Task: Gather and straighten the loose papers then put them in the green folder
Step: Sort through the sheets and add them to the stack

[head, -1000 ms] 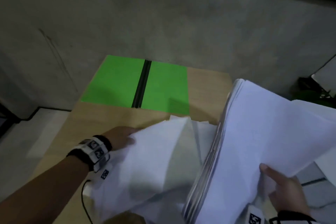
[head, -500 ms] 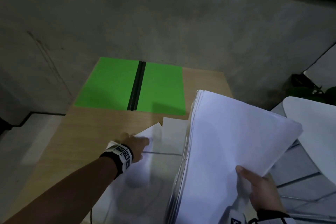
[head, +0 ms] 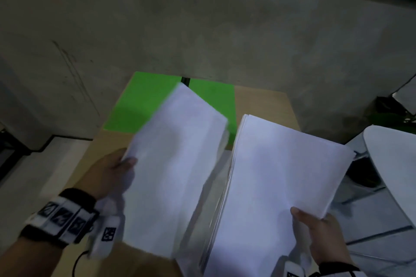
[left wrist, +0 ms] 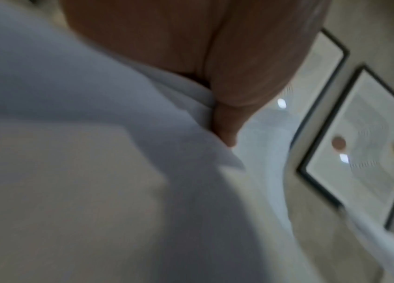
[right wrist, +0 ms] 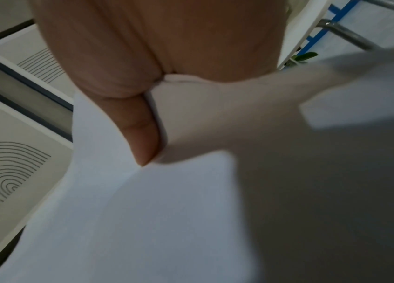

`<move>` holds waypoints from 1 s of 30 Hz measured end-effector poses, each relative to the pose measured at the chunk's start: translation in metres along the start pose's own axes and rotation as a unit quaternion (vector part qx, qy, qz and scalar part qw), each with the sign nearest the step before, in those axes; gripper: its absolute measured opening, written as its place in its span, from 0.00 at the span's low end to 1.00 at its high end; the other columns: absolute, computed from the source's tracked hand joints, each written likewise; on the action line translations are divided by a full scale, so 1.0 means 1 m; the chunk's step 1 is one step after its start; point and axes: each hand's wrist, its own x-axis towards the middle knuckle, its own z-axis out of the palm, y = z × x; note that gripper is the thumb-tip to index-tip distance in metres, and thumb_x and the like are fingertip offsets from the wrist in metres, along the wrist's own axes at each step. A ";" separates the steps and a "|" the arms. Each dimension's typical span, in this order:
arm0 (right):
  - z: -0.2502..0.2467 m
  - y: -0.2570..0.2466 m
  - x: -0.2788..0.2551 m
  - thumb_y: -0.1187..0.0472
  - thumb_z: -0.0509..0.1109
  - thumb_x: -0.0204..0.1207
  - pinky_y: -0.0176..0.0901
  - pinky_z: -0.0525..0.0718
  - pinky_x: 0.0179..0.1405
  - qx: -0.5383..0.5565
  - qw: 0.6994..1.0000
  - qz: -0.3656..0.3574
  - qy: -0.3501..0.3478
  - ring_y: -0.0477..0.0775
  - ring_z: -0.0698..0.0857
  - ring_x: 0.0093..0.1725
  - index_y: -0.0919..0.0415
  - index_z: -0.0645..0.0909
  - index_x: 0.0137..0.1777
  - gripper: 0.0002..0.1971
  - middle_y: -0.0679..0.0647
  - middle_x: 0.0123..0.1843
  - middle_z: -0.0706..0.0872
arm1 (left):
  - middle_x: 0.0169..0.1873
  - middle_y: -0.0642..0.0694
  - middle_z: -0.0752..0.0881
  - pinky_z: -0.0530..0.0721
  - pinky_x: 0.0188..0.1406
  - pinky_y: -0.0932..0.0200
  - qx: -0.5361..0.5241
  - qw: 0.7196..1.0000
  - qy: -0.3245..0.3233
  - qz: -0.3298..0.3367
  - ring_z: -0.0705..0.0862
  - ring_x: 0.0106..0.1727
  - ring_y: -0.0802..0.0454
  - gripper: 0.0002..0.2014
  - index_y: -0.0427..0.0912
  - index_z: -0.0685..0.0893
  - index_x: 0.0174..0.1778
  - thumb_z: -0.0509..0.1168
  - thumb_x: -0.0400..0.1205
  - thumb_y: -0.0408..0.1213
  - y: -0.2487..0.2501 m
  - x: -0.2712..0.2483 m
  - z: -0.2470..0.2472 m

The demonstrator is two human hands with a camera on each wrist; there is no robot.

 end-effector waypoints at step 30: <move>0.111 -0.073 -0.055 0.66 0.77 0.70 0.42 0.87 0.51 0.089 0.938 -0.134 -0.306 0.49 0.90 0.55 0.50 0.82 0.59 0.18 0.47 0.54 0.92 | 0.49 0.63 0.92 0.85 0.47 0.66 -0.173 0.981 0.087 0.017 0.89 0.52 0.64 0.21 0.50 0.87 0.56 0.74 0.70 0.54 0.006 -0.073 0.063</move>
